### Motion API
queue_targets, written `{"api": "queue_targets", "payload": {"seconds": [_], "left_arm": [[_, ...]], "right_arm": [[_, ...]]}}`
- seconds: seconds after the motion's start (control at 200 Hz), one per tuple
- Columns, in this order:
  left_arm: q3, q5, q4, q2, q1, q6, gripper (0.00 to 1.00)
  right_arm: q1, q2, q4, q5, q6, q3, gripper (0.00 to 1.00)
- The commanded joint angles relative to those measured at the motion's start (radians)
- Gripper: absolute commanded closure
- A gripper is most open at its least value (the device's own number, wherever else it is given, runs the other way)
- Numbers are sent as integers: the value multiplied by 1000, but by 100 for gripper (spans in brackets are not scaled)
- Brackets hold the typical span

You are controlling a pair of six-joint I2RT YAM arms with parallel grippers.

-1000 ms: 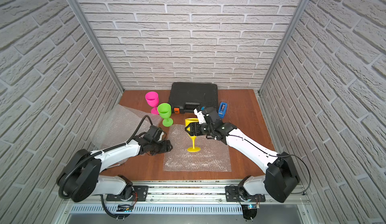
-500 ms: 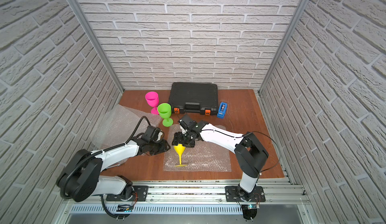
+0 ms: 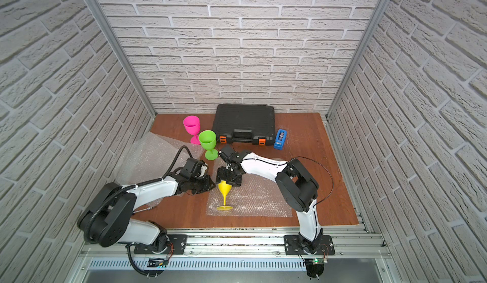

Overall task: Wrap wine glasses in bubble wrap
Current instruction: Place the wine glass on the bubble wrap, then wrap the wine glass in bubble wrap.

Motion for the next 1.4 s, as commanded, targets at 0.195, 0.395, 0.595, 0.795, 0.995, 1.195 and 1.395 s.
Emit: {"api": "queue_targets", "payload": {"seconds": [0.195, 0.395, 0.595, 0.795, 0.995, 1.195, 1.395], "left_arm": [[-33, 2, -6, -35, 5, 20, 93], [-23, 1, -24, -60, 5, 27, 98], [3, -4, -63, -93, 5, 38, 100], [49, 3, -123, -156, 4, 50, 100], [160, 6, -253, -187, 0, 97, 100], [274, 7, -329, -157, -58, 130, 100], [347, 4, -296, -77, -128, 97, 100]], "right_arm": [[2, -54, -62, 68, 9, 24, 5], [-18, -175, -134, 86, -15, 47, 1], [-79, -304, -210, 121, -86, -19, 8], [-154, -323, -151, 80, -143, -204, 47], [-171, -272, -56, 41, -144, -284, 65], [-176, -236, 4, 24, -132, -299, 69], [-197, -227, 28, 27, -137, -309, 72]]}}
